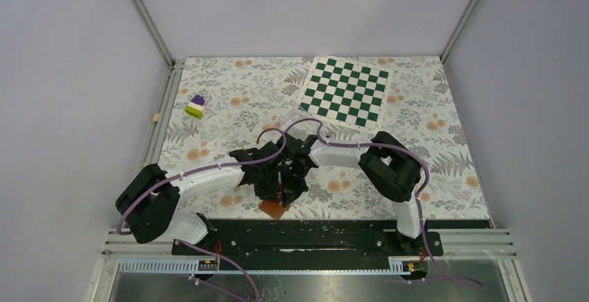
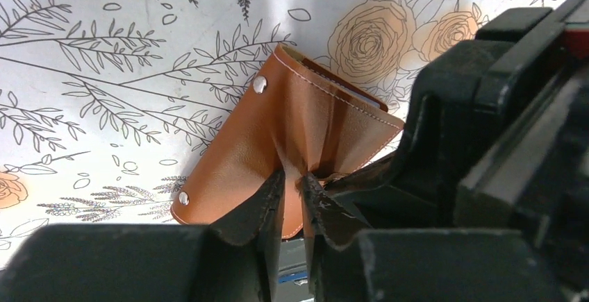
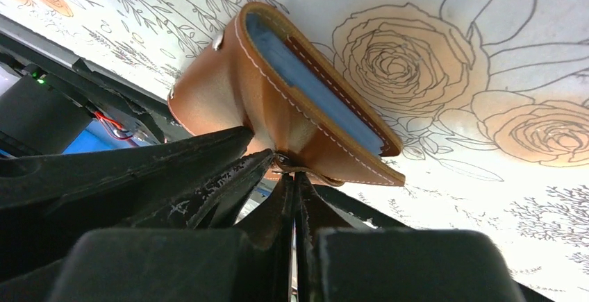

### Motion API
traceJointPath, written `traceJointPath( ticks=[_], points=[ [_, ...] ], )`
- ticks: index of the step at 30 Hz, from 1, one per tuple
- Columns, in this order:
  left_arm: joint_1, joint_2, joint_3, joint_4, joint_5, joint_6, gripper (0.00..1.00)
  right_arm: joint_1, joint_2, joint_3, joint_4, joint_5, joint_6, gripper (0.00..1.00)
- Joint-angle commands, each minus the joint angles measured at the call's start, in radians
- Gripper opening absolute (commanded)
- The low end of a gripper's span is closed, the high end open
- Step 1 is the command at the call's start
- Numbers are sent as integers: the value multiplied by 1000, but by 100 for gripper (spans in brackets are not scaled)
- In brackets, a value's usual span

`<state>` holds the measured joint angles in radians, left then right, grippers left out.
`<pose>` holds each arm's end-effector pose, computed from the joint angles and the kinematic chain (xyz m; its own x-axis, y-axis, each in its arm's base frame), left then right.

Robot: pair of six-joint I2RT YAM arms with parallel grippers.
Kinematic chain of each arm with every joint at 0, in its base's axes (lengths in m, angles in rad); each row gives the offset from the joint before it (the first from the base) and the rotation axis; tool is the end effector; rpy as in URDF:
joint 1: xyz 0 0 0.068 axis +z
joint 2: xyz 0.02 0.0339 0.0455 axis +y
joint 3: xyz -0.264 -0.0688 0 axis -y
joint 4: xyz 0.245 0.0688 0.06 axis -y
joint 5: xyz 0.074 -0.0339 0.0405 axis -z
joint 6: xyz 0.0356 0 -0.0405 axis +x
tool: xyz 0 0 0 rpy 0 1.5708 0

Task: Put the credit cards into the card holder
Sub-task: Close the card holder at the center of the board.

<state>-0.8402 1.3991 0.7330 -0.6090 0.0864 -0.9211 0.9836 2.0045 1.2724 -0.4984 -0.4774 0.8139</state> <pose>0.1555 -0.1782 0.1647 -0.9904 -0.0835 -0.1106 -0.0493 0.9582 -0.2820 0.2016 0.3325 0.1344 -0.9579 -0.2740 0.0857 -0.1864 0.8207 0.5401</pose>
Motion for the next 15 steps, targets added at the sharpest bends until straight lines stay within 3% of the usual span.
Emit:
traceJointPath(
  ticks=[1,7,15],
  points=[
    [-26,-4,-40,101,68,22,20,40,130,-20,53,254,-32,0],
    [35,-136,-138,211,115,-14,25,38,101,-24,72,218,-55,0],
    [95,-238,-172,189,141,4,26,38,34,-31,102,163,-73,0]
  ],
)
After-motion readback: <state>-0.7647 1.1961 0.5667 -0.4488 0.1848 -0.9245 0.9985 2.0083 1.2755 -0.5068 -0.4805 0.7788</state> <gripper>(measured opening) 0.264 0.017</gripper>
